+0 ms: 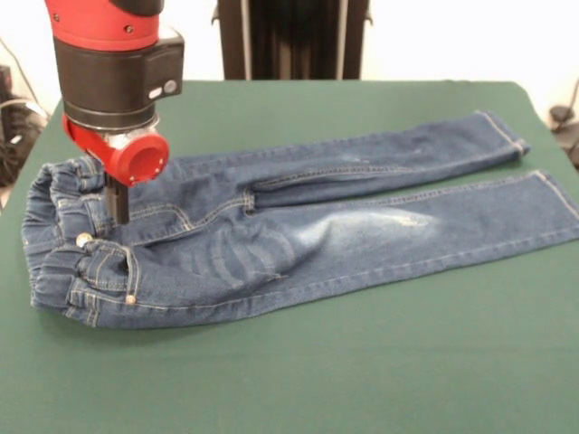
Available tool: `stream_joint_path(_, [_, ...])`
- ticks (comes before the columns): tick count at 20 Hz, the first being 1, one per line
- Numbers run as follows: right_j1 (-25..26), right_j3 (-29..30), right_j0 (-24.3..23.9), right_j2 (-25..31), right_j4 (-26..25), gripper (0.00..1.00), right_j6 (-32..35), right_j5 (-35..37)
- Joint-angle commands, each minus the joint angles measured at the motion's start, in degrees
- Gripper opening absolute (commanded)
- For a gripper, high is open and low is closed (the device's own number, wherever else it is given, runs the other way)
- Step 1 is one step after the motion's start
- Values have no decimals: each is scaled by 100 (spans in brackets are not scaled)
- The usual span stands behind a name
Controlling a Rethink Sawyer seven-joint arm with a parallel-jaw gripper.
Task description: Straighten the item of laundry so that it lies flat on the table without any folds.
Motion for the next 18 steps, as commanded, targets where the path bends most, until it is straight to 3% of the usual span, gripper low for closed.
stream_joint_path(1, [839,424,67,427,-408,0,-1404,-242])
stream_joint_path(11, [824,350,182,215,-366,0,-876,26])
stream_joint_path(18, [865,107,-94,366,-294,0,-1426,439])
